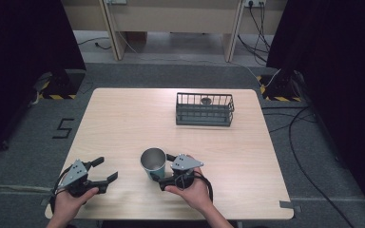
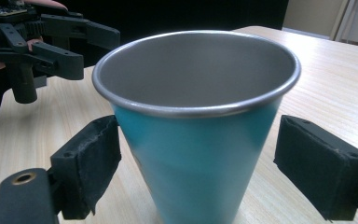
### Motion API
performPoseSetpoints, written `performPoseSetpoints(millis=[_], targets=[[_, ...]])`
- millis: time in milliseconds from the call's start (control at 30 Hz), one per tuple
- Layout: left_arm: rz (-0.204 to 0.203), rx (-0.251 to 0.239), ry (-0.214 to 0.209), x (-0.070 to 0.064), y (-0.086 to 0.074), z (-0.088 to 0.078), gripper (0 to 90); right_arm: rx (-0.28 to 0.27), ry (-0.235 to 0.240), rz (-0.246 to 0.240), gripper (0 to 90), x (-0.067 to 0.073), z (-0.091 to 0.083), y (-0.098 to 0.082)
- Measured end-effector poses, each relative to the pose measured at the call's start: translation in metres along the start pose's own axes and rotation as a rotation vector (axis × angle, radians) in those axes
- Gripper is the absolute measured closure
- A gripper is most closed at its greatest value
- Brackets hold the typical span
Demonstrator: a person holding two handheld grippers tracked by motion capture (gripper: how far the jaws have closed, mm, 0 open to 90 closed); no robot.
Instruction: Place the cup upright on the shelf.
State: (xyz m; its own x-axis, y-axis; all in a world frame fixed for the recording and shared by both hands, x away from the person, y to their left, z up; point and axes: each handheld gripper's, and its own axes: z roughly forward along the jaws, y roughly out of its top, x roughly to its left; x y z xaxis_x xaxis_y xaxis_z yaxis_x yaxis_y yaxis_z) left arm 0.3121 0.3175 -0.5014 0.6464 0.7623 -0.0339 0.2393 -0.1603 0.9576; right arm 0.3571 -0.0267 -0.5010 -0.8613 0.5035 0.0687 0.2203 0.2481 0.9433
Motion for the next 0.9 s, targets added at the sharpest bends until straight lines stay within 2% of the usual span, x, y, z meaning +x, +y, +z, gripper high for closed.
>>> performPoseSetpoints(millis=[600, 900], targets=[[0.003, 0.000, 0.000, 0.000, 0.000, 0.000, 15.9, 0.009, 0.008, -0.019, 14.9, 0.001, 0.019, 0.004], [0.004, 0.000, -0.001, 0.000, 0.000, 0.000, 16.0, -0.001, 0.009, -0.030, 16.2, 0.002, 0.021, 0.004]])
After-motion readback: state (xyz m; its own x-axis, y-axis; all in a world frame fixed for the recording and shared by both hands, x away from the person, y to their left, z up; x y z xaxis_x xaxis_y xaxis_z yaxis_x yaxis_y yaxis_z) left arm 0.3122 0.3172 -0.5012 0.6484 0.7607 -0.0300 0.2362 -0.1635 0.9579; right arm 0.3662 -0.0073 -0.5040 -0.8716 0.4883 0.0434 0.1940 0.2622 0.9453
